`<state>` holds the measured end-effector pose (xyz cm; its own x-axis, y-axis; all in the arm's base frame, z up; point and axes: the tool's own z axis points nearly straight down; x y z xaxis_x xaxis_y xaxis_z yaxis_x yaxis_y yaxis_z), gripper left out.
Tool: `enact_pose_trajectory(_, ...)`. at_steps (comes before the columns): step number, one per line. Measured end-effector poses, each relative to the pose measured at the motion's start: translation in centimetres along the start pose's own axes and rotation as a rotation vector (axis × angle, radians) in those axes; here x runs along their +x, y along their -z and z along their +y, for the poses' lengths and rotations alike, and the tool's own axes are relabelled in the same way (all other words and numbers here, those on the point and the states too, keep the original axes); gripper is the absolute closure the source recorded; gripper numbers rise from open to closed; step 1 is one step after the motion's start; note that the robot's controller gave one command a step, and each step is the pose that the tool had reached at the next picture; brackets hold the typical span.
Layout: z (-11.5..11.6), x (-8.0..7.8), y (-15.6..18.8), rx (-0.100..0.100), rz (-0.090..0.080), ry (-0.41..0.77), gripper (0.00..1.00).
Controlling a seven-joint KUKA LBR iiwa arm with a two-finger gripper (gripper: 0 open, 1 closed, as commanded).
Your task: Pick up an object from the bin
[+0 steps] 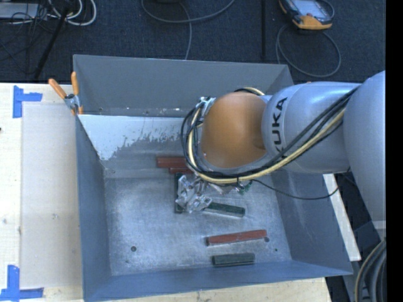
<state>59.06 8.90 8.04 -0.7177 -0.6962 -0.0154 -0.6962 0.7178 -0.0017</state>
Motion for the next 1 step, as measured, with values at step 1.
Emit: enact_pose_trajectory(1,-0.43,0.47,-0.06,0.006,0.011,-0.003,0.00)
